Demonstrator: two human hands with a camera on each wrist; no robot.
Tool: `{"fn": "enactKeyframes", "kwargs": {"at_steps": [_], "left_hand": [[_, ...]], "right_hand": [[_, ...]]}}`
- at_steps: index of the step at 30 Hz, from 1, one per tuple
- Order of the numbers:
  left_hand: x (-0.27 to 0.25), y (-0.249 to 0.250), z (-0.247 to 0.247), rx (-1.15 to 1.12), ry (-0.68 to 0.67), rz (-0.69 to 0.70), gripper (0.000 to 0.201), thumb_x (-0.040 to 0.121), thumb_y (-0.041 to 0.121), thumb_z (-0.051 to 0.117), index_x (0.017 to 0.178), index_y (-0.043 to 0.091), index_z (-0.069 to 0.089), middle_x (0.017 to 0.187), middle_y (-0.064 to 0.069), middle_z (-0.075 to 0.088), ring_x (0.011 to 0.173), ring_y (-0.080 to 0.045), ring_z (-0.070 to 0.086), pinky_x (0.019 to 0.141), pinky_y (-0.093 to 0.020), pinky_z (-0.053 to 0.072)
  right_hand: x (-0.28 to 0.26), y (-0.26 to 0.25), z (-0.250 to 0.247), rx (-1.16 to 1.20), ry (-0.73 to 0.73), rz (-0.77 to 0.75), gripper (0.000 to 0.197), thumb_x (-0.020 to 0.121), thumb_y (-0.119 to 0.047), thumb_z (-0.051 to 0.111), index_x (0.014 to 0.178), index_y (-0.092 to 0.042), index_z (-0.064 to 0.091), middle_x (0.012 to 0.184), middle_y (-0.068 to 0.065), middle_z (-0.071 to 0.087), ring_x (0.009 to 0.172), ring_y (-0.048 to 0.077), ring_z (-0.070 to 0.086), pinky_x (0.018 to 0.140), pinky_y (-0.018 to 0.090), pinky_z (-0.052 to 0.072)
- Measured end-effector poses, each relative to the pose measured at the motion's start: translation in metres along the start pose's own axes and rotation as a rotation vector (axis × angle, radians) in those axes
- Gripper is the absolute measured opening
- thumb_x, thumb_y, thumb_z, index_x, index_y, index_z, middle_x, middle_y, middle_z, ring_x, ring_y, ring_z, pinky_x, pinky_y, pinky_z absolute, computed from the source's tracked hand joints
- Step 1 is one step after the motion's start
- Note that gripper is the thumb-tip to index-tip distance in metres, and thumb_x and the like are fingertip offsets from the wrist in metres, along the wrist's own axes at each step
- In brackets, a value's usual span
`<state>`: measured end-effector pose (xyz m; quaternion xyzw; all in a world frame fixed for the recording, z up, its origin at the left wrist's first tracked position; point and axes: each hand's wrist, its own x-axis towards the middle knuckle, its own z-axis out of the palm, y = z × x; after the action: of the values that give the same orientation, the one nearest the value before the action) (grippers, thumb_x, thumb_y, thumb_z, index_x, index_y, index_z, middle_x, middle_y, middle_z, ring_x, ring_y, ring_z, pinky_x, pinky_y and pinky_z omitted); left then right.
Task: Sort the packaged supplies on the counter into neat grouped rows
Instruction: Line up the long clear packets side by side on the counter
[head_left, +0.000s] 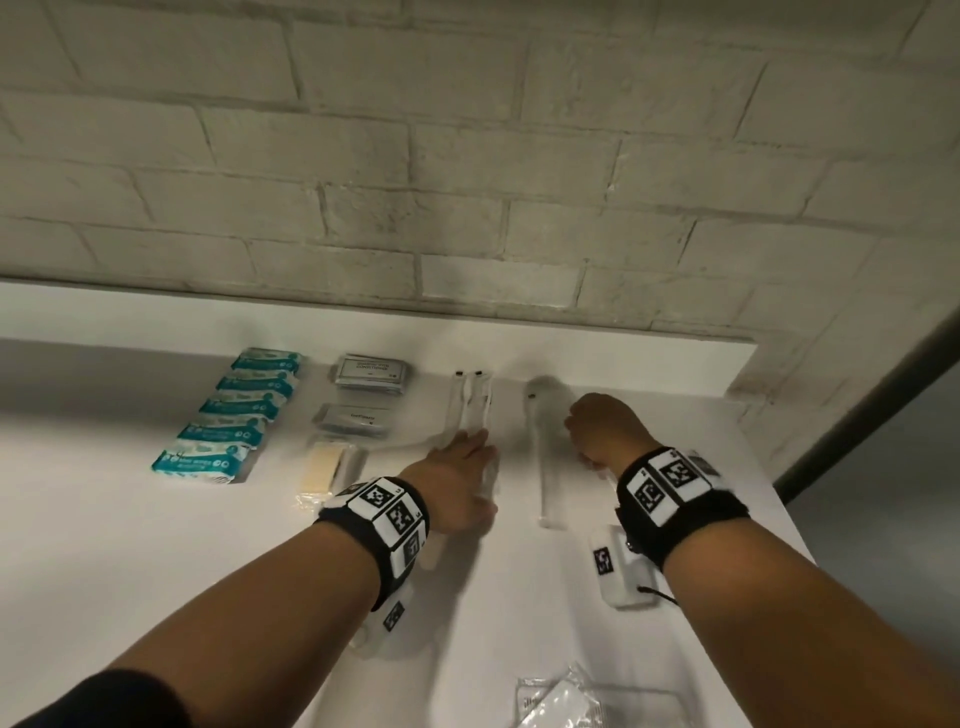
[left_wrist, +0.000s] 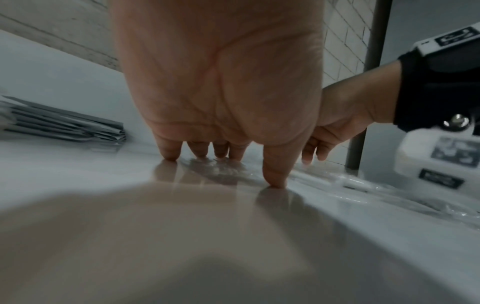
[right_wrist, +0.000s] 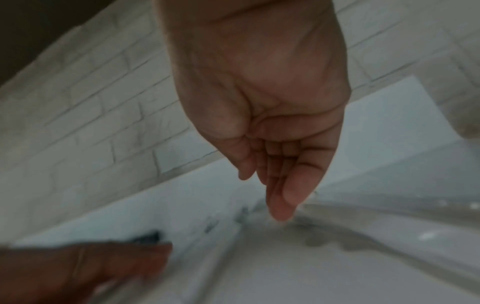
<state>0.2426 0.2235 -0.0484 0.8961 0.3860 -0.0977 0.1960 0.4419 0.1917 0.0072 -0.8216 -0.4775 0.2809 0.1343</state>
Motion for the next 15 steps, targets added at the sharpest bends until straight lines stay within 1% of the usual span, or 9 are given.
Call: {"fn": "enactKeyframes", "kwargs": {"at_steps": [2, 3, 5, 7, 9, 11, 12, 14, 15], "left_hand": [[0.001, -0.002, 0.001, 0.007, -0.006, 0.007, 0.079, 0.092, 0.045, 0.048, 0.153, 0.017, 0.007, 0.162, -0.001, -0.006, 0.149, -0.022, -0.003, 0.12, -0.045, 0.012], [0.001, -0.002, 0.001, 0.014, -0.006, 0.011, 0.078, 0.092, 0.045, 0.048, 0.153, 0.017, 0.007, 0.162, -0.002, -0.006, 0.149, -0.022, -0.003, 0.12, -0.045, 0.012], [0.003, -0.003, 0.003, 0.021, -0.005, 0.014, 0.078, 0.093, 0.044, 0.048, 0.153, 0.016, 0.007, 0.162, -0.002, -0.006, 0.149, -0.023, -0.003, 0.12, -0.044, 0.012], [0.006, -0.003, 0.005, 0.019, 0.004, 0.011, 0.078, 0.093, 0.043, 0.048, 0.153, 0.016, 0.007, 0.162, -0.003, -0.005, 0.149, -0.024, -0.002, 0.12, -0.044, 0.013], [0.006, -0.002, 0.005, 0.007, 0.007, 0.009, 0.082, 0.09, 0.044, 0.052, 0.153, 0.016, 0.007, 0.162, -0.004, -0.004, 0.149, -0.025, -0.001, 0.119, -0.045, 0.014], [0.005, -0.002, 0.004, -0.001, 0.012, 0.015, 0.086, 0.087, 0.044, 0.055, 0.153, 0.015, 0.008, 0.162, -0.005, -0.002, 0.149, -0.026, -0.001, 0.119, -0.046, 0.014], [0.005, -0.002, 0.005, -0.006, 0.019, 0.018, 0.087, 0.086, 0.043, 0.057, 0.153, 0.015, 0.01, 0.162, -0.005, -0.001, 0.149, -0.026, 0.0, 0.119, -0.047, 0.015], [0.005, -0.004, 0.006, -0.008, 0.032, 0.026, 0.087, 0.085, 0.043, 0.058, 0.152, 0.014, 0.012, 0.162, -0.007, 0.002, 0.149, -0.028, 0.002, 0.118, -0.048, 0.017], [0.005, -0.005, 0.007, 0.003, 0.036, 0.03, 0.086, 0.085, 0.044, 0.057, 0.152, 0.014, 0.012, 0.162, -0.007, 0.003, 0.148, -0.029, 0.002, 0.117, -0.049, 0.018]], "right_hand": [[-0.004, 0.004, 0.01, -0.119, 0.057, -0.025, 0.037, 0.095, -0.01, 0.043, 0.13, -0.006, 0.054, 0.128, 0.016, 0.059, 0.115, 0.032, 0.058, 0.093, 0.035, 0.049], [-0.007, 0.004, 0.015, -0.176, 0.076, -0.056, 0.039, 0.095, -0.009, 0.042, 0.132, -0.009, 0.053, 0.132, 0.013, 0.056, 0.12, 0.03, 0.054, 0.098, 0.033, 0.046], [-0.018, 0.001, 0.023, -0.314, 0.061, -0.167, 0.041, 0.096, -0.013, 0.041, 0.136, -0.014, 0.05, 0.136, 0.01, 0.053, 0.124, 0.027, 0.051, 0.101, 0.031, 0.042], [-0.03, -0.002, 0.035, -0.418, 0.008, -0.309, 0.044, 0.098, -0.022, 0.042, 0.141, -0.016, 0.044, 0.141, 0.007, 0.05, 0.128, 0.026, 0.049, 0.105, 0.031, 0.038], [-0.037, -0.005, 0.046, -0.43, -0.071, -0.362, 0.05, 0.097, -0.03, 0.048, 0.145, -0.018, 0.039, 0.146, 0.005, 0.045, 0.132, 0.025, 0.045, 0.109, 0.034, 0.034], [-0.034, -0.008, 0.054, -0.5, -0.101, -0.327, 0.054, 0.095, -0.035, 0.051, 0.145, -0.017, 0.038, 0.151, 0.006, 0.038, 0.135, 0.027, 0.041, 0.111, 0.041, 0.033], [-0.03, -0.008, 0.055, -0.556, -0.096, -0.301, 0.057, 0.095, -0.039, 0.05, 0.145, -0.016, 0.037, 0.155, 0.008, 0.029, 0.138, 0.03, 0.036, 0.112, 0.046, 0.031], [-0.022, -0.008, 0.055, -0.607, -0.126, -0.209, 0.062, 0.097, -0.042, 0.044, 0.151, -0.017, 0.025, 0.162, 0.005, 0.005, 0.146, 0.034, 0.016, 0.116, 0.055, 0.018], [-0.017, -0.008, 0.055, -0.603, -0.157, -0.165, 0.063, 0.099, -0.042, 0.04, 0.153, -0.018, 0.018, 0.163, 0.001, -0.003, 0.148, 0.033, 0.007, 0.116, 0.057, 0.012]]}}
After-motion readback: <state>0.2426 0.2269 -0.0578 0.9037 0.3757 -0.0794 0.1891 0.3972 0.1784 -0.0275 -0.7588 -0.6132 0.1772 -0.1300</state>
